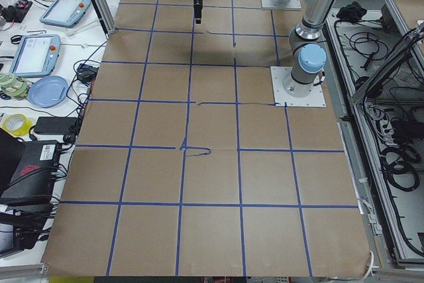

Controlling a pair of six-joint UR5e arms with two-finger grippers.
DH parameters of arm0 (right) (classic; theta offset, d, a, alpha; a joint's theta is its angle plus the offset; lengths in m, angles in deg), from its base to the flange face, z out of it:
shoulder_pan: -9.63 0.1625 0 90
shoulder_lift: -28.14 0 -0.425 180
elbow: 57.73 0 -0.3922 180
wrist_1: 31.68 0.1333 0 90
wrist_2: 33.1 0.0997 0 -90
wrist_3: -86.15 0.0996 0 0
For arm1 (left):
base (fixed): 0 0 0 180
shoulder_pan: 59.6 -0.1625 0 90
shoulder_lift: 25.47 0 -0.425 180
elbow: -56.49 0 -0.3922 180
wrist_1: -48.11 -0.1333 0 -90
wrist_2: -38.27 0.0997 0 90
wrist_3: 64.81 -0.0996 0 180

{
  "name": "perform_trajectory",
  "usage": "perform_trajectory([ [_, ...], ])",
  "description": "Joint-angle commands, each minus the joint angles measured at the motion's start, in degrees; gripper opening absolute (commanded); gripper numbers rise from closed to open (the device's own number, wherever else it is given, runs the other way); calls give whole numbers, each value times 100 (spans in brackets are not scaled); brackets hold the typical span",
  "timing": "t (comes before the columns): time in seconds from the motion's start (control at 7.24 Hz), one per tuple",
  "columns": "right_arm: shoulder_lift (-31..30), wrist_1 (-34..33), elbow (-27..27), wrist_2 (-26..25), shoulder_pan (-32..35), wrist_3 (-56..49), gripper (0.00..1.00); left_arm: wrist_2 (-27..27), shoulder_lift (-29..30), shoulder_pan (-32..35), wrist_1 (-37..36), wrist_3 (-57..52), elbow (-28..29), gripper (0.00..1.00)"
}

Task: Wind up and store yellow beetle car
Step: 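Lower the right gripper onto the yellow car and close it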

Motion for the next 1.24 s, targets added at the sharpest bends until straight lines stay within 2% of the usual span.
perform_trajectory([
  [0.0, 343, -844, -242, 179, -515, -2657, 100, 16, -25, -17, 126, -4, -3, 100],
  [0.14, 414, -838, -207, 232, -1085, -3881, 100, -1, -7, -18, 153, 22, -11, 100],
  [0.28, 458, -847, -155, 223, -1491, -4624, 100, 7, 2, -18, 102, 14, -3, 100],
  [0.55, 878, -856, 300, 162, -1757, -5515, 100, -1, -16, -53, 153, 14, 6, 100],
  [0.83, 1082, -856, 347, 48, -1943, -5791, 95, -19, 2, -44, 163, 5, 67, 100],
  [1.1, 1222, -978, 338, 21, -1952, -5792, 96, -19, 10, -9, 232, 5, -2, 100],
])
